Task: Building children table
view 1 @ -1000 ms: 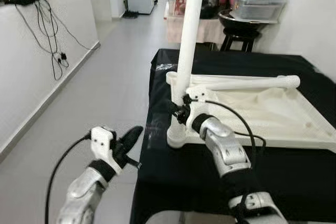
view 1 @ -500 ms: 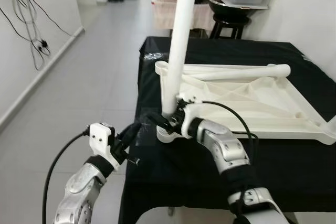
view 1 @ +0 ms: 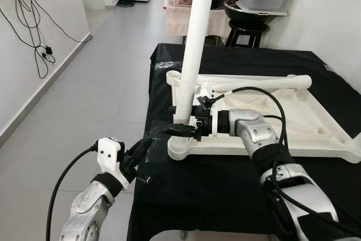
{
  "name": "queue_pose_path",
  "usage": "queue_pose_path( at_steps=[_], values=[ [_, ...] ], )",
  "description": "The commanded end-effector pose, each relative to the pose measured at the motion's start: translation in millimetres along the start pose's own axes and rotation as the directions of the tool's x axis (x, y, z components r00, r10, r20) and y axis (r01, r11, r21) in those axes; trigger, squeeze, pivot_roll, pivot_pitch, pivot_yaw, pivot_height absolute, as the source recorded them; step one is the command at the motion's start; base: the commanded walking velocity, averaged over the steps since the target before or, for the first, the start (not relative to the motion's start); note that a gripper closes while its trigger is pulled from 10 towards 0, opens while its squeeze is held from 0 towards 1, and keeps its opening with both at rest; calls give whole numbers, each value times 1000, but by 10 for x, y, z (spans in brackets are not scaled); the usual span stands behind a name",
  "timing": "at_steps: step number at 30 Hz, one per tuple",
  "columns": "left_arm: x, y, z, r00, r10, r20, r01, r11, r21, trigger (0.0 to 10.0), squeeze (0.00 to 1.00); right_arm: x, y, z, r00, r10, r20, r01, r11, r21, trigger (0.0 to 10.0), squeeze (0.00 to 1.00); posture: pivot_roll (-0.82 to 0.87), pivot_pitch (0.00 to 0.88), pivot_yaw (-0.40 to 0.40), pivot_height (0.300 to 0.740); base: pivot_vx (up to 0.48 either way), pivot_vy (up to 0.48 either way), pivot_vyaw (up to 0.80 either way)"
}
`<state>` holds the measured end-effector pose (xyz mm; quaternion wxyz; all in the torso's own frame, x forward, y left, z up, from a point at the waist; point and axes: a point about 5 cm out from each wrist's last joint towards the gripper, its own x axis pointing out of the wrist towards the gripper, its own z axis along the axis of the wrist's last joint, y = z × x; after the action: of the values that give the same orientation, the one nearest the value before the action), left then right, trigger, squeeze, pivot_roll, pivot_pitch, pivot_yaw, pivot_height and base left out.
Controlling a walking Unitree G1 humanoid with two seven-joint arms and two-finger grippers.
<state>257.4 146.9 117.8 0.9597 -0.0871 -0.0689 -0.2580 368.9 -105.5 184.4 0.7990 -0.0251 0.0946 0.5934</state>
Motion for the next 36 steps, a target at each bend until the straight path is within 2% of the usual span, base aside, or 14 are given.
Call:
queue_pose_path(
  at_steps=[1,9,17,18,19,20,21,22,27,31,32,34,35,36],
  values=[
    [-15,-9,-12,1000,1,-11,0,1000,6,10000,0,32,20,-52,999,26,-25,-26,1000,12,0,0,71,0,-86,740,0,0,0],
    [-18,-18,-16,1000,0,-11,0,1000,6,10000,0,-85,-39,-119,1000,20,-16,-20,999,32,0,0,59,0,-84,740,0,0,0],
    [-45,-17,-14,1000,3,-10,-3,1000,5,10000,0,-121,-33,-460,969,-237,-66,243,965,101,0,0,57,0,-100,740,0,0,0],
    [-59,-2,-8,1000,4,-10,-4,1000,6,10000,0,-47,-33,-597,864,-494,-94,502,856,123,0,0,39,0,-87,740,0,0,0],
    [-59,-2,-8,1000,4,-10,-4,1000,6,10000,0,-47,-33,-597,864,-494,-94,502,856,123,0,0,39,0,-87,740,0,0,0],
    [-67,9,-3,1000,5,-10,-5,1000,6,10000,0,-32,-26,-686,743,-659,-122,670,730,134,0,0,39,0,-87,740,0,0,0],
    [-73,20,-6,1000,-2,-19,3,1000,9,10000,0,32,160,-707,686,-717,-128,723,691,5,0,0,32,0,-66,740,0,0,0],
    [-76,30,-8,1000,-7,-25,7,1000,8,10000,0,91,272,-734,669,-729,-146,739,674,21,0,0,11,0,-44,740,0,0,0],
    [-75,43,-5,999,-9,-31,9,1000,9,10000,0,223,330,-772,711,-680,-178,695,718,31,0,0,43,0,-58,740,0,0,0],
    [-99,53,5,1000,7,-27,-7,1000,11,10000,0,265,340,-738,708,-685,-171,698,716,20,0,0,52,0,-64,740,0,0,0],
    [-101,55,6,1000,8,-27,-8,1000,11,10000,0,273,343,-725,715,-677,-174,693,719,52,10000,0,54,0,-61,740,0,0,0],
    [-102,57,7,1000,8,-27,-8,1000,11,10000,0,278,373,-708,708,-684,-178,702,708,74,10000,0,54,0,-61,740,0,0,0],
    [-92,55,6,1000,3,-29,-3,1000,11,10000,0,294,378,-625,746,-652,-139,666,739,106,10000,1000,48,0,-53,740,0,0,0],
    [-92,55,6,1000,3,-29,-3,1000,11,10000,0,294,378,-625,746,-652,-139,666,739,106,10000,1000,48,0,-53,740,0,0,0]
  ],
)
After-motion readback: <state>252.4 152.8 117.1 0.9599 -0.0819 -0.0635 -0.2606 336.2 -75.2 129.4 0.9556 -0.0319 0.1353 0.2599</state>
